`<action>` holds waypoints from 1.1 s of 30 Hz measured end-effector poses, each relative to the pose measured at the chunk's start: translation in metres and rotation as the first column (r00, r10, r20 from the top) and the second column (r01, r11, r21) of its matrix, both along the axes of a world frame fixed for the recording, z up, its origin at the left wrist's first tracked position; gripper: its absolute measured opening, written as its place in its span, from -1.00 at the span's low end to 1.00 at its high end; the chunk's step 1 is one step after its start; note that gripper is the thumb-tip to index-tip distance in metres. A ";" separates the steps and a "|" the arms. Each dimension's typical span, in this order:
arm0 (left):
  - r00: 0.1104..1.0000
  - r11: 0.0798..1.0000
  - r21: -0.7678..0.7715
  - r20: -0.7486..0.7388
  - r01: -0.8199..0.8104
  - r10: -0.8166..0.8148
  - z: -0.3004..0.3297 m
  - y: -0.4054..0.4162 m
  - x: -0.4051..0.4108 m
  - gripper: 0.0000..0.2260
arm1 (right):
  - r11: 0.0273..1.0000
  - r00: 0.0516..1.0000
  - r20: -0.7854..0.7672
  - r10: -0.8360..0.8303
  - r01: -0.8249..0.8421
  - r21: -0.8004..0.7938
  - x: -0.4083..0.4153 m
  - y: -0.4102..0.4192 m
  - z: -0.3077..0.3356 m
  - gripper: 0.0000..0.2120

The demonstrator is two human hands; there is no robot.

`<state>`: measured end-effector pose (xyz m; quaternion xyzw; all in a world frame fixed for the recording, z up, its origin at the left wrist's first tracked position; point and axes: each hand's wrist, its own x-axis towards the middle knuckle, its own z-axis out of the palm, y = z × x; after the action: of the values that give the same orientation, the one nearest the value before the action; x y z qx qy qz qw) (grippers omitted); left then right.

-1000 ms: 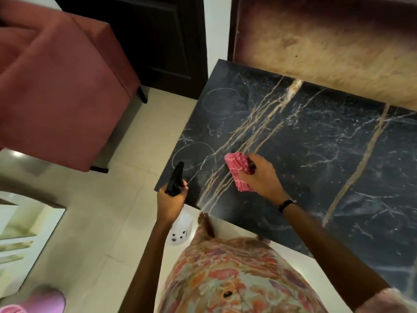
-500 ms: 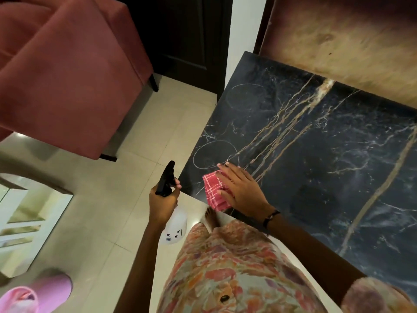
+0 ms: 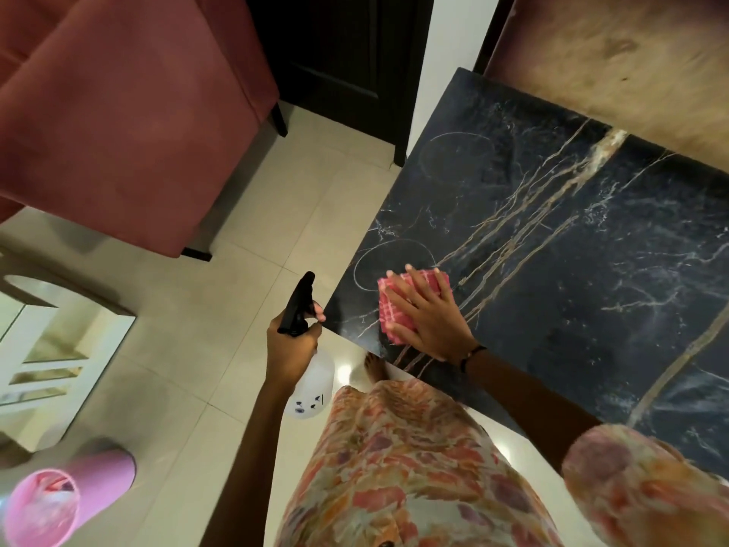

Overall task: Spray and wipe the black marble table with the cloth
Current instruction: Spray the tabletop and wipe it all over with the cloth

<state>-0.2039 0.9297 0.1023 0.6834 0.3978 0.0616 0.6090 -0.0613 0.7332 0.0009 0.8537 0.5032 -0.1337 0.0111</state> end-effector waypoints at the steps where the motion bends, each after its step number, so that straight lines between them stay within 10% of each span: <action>1: 1.000 1.000 0.006 -0.008 0.000 0.000 0.000 0.002 -0.001 -0.39 | 0.999 0.999 -0.007 -0.039 0.039 0.005 0.001 0.020 0.001 -0.36; 11: 0.996 0.997 0.056 -0.065 0.062 -0.058 -0.002 0.012 0.001 -0.45 | 0.960 0.964 -0.047 0.261 -0.253 0.122 -0.035 0.004 -0.010 -0.37; 19: 0.996 0.996 0.060 -0.065 0.062 -0.058 0.001 0.013 0.003 -0.41 | 0.994 0.999 -0.040 0.021 -0.017 0.108 0.001 0.074 -0.001 -0.39; 27: 0.995 0.994 0.074 -0.070 0.082 -0.077 0.002 0.012 0.008 -0.40 | 0.955 0.961 -0.036 0.275 -0.269 0.122 -0.036 0.019 -0.012 -0.38; 33: 0.994 0.991 0.085 -0.054 0.100 -0.095 0.003 0.012 0.016 -0.45 | 0.997 0.999 0.018 0.030 -0.031 0.065 0.028 0.027 -0.005 -0.38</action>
<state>-0.1875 0.9421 0.1054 0.7295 0.3760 0.0321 0.5705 -0.0336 0.7605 -0.0038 0.8470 0.5200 -0.1100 -0.0105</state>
